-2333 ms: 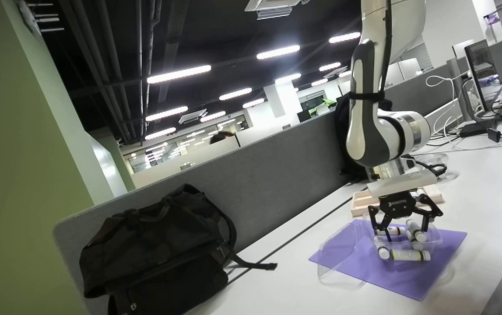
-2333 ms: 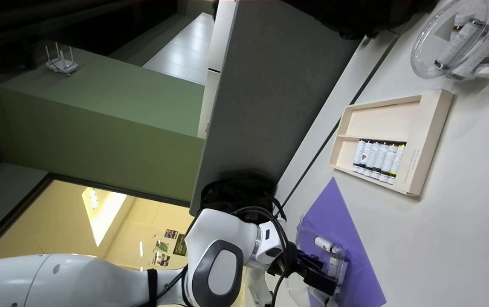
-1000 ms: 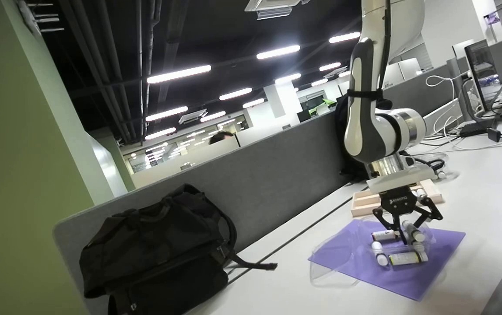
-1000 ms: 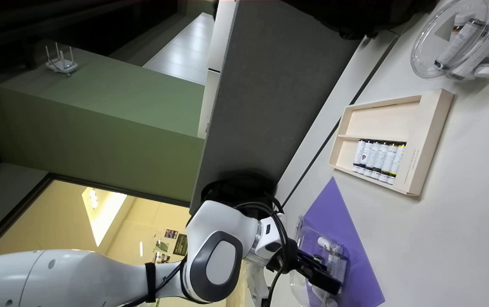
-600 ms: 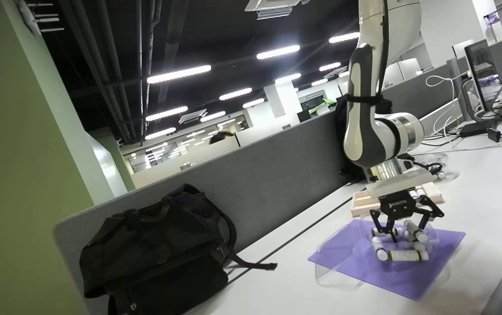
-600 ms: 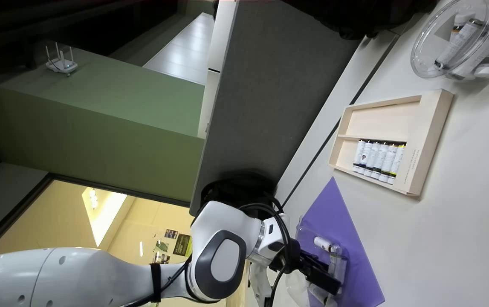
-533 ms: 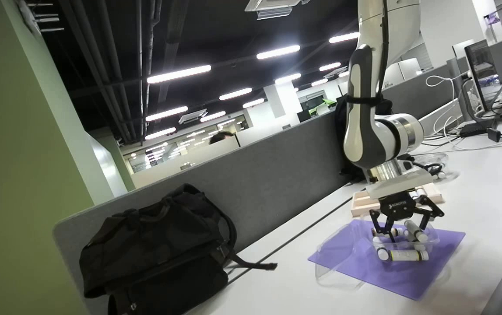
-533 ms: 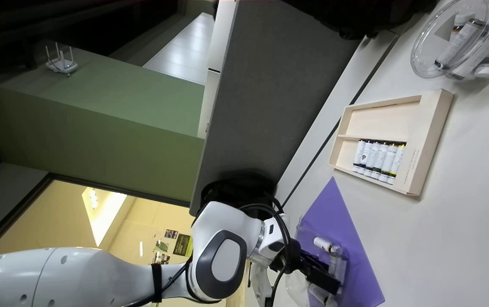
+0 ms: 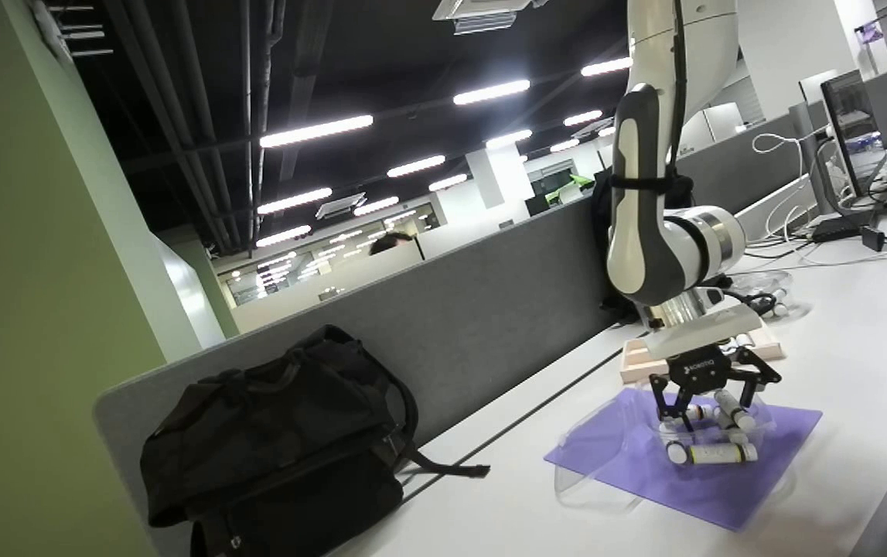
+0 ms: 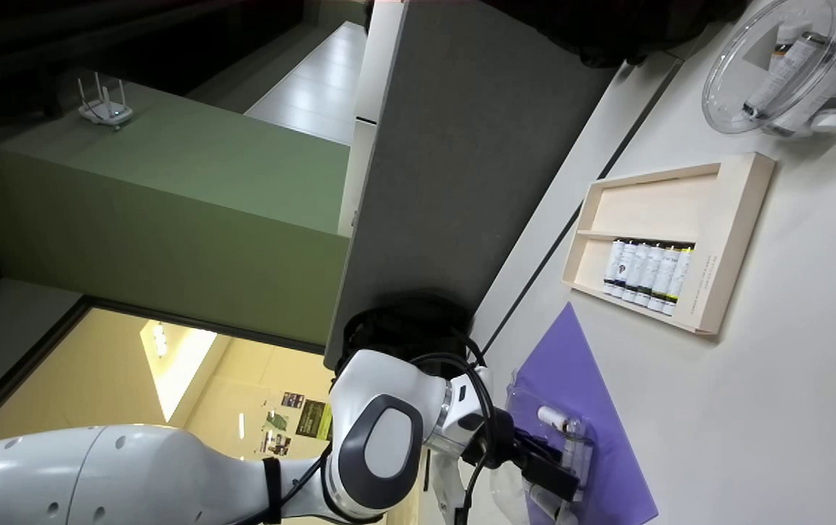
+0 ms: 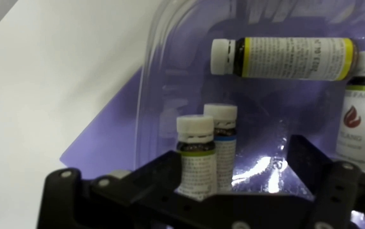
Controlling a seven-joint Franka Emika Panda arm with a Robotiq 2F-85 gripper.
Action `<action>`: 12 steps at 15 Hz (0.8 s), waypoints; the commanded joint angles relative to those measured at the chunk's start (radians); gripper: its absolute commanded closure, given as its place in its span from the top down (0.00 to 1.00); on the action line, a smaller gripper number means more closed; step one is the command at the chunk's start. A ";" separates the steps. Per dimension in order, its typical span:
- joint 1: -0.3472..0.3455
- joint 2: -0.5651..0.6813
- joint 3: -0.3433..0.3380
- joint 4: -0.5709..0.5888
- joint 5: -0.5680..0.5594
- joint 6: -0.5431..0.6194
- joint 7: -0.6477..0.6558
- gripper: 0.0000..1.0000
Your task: Remove one bottle from the clear container and place it on the table
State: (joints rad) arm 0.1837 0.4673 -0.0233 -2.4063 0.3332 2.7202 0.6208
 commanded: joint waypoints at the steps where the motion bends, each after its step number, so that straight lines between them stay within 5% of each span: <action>1: 0.022 0.056 -0.013 0.020 -0.029 0.038 0.042 1.00; 12: 0.107 0.098 -0.059 -0.003 -0.096 0.172 0.114 1.00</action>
State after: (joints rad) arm 0.2575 0.4852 -0.0621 -2.4272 0.2679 2.8142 0.6834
